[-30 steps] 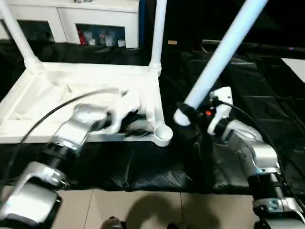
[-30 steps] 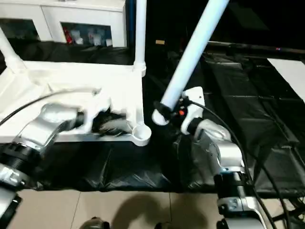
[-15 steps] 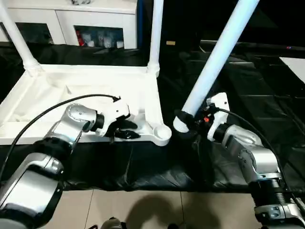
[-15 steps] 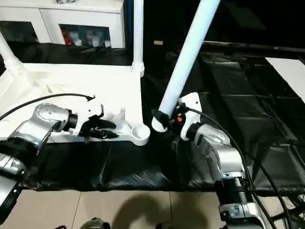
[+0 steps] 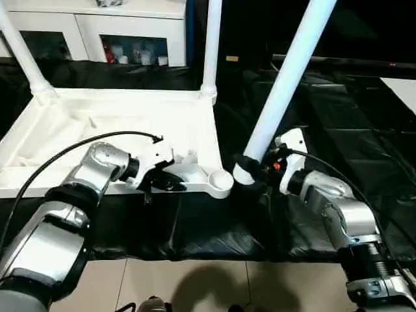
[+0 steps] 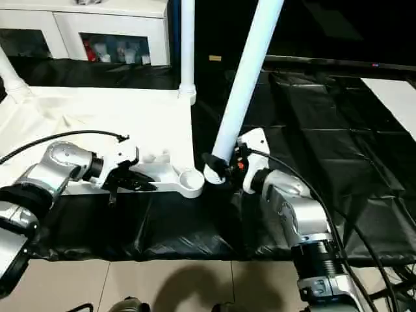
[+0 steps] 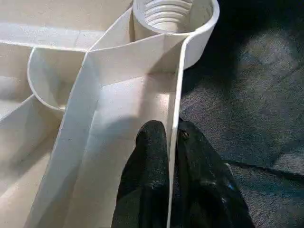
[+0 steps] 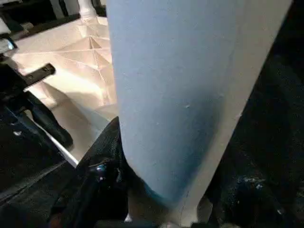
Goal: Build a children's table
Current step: Insert table leg to table base
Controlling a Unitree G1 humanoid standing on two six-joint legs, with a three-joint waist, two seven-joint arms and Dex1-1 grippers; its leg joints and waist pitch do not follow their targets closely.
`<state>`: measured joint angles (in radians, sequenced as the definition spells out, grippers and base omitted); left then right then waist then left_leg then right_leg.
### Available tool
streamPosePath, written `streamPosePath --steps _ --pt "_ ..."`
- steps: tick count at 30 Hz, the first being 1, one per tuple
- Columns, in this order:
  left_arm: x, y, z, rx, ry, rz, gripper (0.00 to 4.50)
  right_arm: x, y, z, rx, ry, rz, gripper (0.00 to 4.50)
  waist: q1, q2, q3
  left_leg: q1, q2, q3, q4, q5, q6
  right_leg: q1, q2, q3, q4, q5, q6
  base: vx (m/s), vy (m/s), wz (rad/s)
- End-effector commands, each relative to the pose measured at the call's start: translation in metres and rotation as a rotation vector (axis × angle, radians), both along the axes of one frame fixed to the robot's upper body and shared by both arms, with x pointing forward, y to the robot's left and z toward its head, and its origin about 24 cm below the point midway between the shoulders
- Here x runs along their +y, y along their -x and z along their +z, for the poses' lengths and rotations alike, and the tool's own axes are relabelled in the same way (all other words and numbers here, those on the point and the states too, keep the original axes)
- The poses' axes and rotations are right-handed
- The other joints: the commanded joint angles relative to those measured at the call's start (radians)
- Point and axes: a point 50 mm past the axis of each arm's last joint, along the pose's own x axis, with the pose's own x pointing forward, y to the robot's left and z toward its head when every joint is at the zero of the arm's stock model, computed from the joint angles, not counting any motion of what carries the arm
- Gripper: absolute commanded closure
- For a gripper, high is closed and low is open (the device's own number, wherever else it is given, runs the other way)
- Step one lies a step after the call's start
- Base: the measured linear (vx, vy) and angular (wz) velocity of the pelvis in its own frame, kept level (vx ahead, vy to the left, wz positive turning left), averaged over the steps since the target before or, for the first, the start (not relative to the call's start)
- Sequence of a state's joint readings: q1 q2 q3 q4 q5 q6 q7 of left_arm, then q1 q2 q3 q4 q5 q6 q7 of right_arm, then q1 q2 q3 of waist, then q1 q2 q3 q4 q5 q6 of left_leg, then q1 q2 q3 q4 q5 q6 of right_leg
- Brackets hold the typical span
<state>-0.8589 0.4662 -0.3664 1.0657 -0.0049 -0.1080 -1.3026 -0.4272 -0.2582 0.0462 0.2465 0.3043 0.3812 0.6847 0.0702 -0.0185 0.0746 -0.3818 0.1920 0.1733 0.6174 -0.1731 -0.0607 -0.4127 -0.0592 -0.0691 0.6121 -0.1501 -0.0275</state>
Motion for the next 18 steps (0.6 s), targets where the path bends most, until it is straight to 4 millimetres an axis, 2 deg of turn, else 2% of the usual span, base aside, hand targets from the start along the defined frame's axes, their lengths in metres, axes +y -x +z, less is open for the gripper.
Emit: streamPosePath --steps 1,3,4,6,7,10,12,13,15,16,18 --pt "-0.006 -0.003 0.008 -0.005 0.046 -0.018 4.42 -0.001 -0.004 0.011 -0.041 -0.008 0.011 2.61 0.001 0.009 -0.087 0.024 0.037 -0.012 -0.077 -0.225 -0.012 0.058 -0.089 0.05 -0.075 -0.294 -0.195 0.0 0.0 0.0" --pt "-0.014 -0.002 0.009 0.008 0.102 -0.024 4.46 0.0 -0.005 0.014 -0.045 -0.004 0.027 2.61 0.001 0.004 -0.087 0.023 0.038 -0.012 -0.078 -0.215 -0.01 0.06 -0.089 0.05 -0.073 -0.275 -0.204 0.0 0.0 0.0" --pt "-0.018 -0.001 0.009 0.012 0.122 -0.027 4.46 0.001 -0.005 0.015 -0.046 -0.003 0.032 2.61 0.003 0.008 -0.089 0.024 0.04 -0.011 -0.076 -0.202 -0.007 0.059 -0.09 0.051 -0.068 -0.246 -0.217 0.0 0.0 0.0" --pt "-0.029 0.002 0.004 0.022 0.152 -0.026 4.5 0.001 -0.007 0.017 -0.047 -0.003 0.041 2.61 0.003 0.003 -0.09 0.02 0.04 -0.01 -0.074 -0.181 0.003 0.063 -0.09 0.051 -0.061 -0.199 -0.236 0.0 0.0 0.0" --pt "-0.031 0.003 0.003 0.022 0.154 -0.024 4.5 0.002 -0.007 0.017 -0.047 -0.002 0.042 2.61 0.003 0.004 -0.09 0.021 0.041 -0.009 -0.074 -0.178 0.006 0.062 -0.091 0.051 -0.061 -0.194 -0.238 0.0 0.0 0.0" --pt "-0.043 0.005 -0.007 0.01 0.158 0.009 4.5 0.002 -0.008 0.015 -0.038 0.009 0.052 2.61 0.003 -0.003 -0.085 0.021 0.038 -0.006 -0.073 -0.192 0.013 0.061 -0.089 0.05 -0.07 -0.254 -0.222 0.0 0.0 0.0" --pt "-0.05 0.008 -0.013 0.011 0.175 0.028 4.5 0.002 -0.008 0.01 -0.024 0.044 0.061 2.61 0.004 -0.004 -0.084 0.027 0.037 -0.007 -0.072 -0.212 0.011 0.056 -0.089 0.05 -0.08 -0.333 -0.193 0.0 0.0 0.0" --pt "-0.051 0.008 -0.014 0.011 0.177 0.028 4.5 0.002 -0.008 0.01 -0.023 0.048 0.062 2.61 0.004 -0.004 -0.082 0.024 0.037 -0.007 -0.073 -0.212 0.009 0.057 -0.089 0.049 -0.081 -0.344 -0.189 0.0 0.0 0.0" --pt "-0.053 0.01 -0.016 -0.011 0.172 0.038 4.5 0.0 -0.008 0.005 -0.004 0.075 0.057 2.61 0.003 -0.004 -0.079 0.028 0.038 -0.009 -0.077 -0.236 0.002 0.052 -0.087 0.048 -0.087 -0.388 -0.17 0.0 0.0 0.0" --pt "-0.054 0.011 -0.018 -0.028 0.164 0.038 4.5 -0.002 -0.007 0.002 0.005 0.09 0.054 2.61 0.002 -0.012 -0.079 0.029 0.037 -0.008 -0.077 -0.242 0.002 0.052 -0.087 0.047 -0.089 -0.401 -0.164 0.0 0.0 0.0" --pt "-0.055 0.011 -0.019 -0.058 0.162 0.058 4.5 -0.004 -0.007 0.0 0.014 0.093 0.05 2.61 0.004 -0.01 -0.078 0.031 0.038 -0.01 -0.077 -0.251 0.0 0.052 -0.091 0.048 -0.091 -0.442 -0.143 0.0 0.0 0.0"
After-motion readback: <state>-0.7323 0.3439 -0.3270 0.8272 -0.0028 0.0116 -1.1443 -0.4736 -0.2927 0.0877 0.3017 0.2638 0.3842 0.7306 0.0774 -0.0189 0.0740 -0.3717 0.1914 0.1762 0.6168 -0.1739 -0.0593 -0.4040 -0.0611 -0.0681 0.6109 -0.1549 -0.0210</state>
